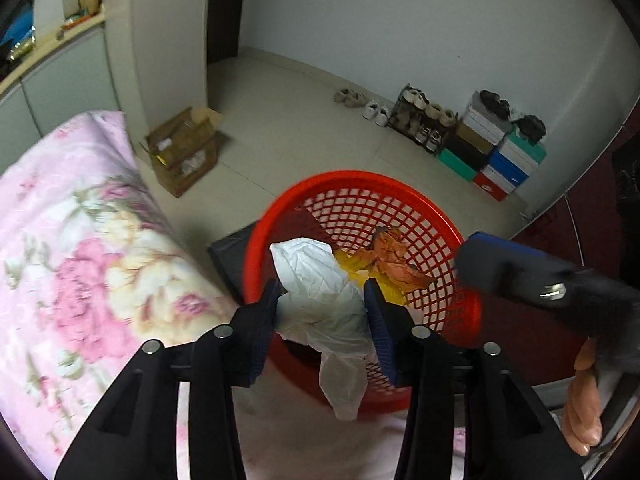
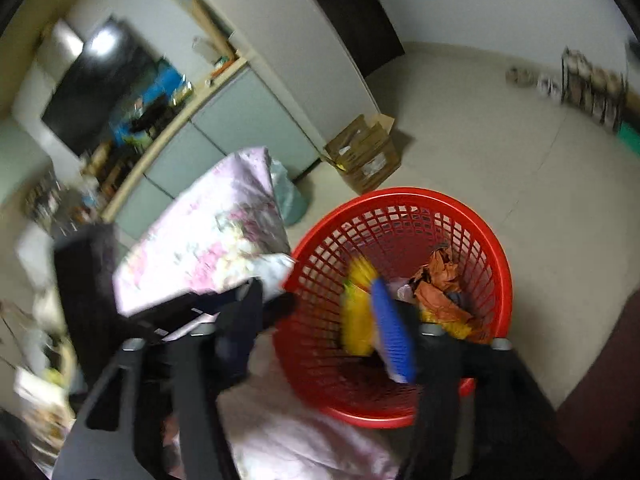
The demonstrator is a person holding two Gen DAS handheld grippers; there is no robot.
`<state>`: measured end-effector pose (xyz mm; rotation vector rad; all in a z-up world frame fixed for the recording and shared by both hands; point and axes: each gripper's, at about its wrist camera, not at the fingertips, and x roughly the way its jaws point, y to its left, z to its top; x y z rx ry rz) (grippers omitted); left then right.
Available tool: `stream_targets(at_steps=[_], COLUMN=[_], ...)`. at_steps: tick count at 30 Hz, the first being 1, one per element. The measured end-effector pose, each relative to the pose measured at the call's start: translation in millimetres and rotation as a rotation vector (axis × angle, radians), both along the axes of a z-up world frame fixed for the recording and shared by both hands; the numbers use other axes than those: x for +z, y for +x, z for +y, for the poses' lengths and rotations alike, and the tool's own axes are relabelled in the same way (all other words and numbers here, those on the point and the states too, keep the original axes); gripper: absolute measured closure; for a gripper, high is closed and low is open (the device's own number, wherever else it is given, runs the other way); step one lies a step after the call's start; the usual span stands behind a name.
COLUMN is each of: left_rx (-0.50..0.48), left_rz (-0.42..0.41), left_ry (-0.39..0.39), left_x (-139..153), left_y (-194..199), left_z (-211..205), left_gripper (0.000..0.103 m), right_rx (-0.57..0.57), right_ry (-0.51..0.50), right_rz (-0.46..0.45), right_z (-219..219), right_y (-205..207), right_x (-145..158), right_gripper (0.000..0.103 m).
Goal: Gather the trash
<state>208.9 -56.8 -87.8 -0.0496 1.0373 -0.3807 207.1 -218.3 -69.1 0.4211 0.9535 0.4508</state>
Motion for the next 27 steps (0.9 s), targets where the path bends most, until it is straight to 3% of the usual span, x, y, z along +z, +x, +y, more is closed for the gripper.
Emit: stream_targets(at_steps=[2, 7, 15, 23, 27], left_rx=[0.005, 0.011, 0.141, 0.28, 0.296], left_rz=[0.006, -0.022, -0.215, -0.355, -0.392], left_ry=[-0.015, -0.03, 0.142, 0.225, 0.244], left_x=[-2, 7, 55, 93, 101], left_y=[3, -5, -61, -134, -159], left_z=[-1, -1, 26, 54, 56], left_gripper=[0.037, 0.023, 0.017, 0.011, 0.01], right_rx=[-0.023, -0.042, -0.144, -0.16, -0.158], right_ry=[0.027, 0.03, -0.187, -0.344, -0.393], right_rz=[-0.003, -0.03, -0.174, -0.295, -0.322], right_z=[-7, -13, -6, 30, 52], right_y=[-1, -13, -60, -122, -147], right_x=[4, 17, 48, 61, 62], right_gripper=[0.032, 0.03, 0.01, 0.007, 0.007])
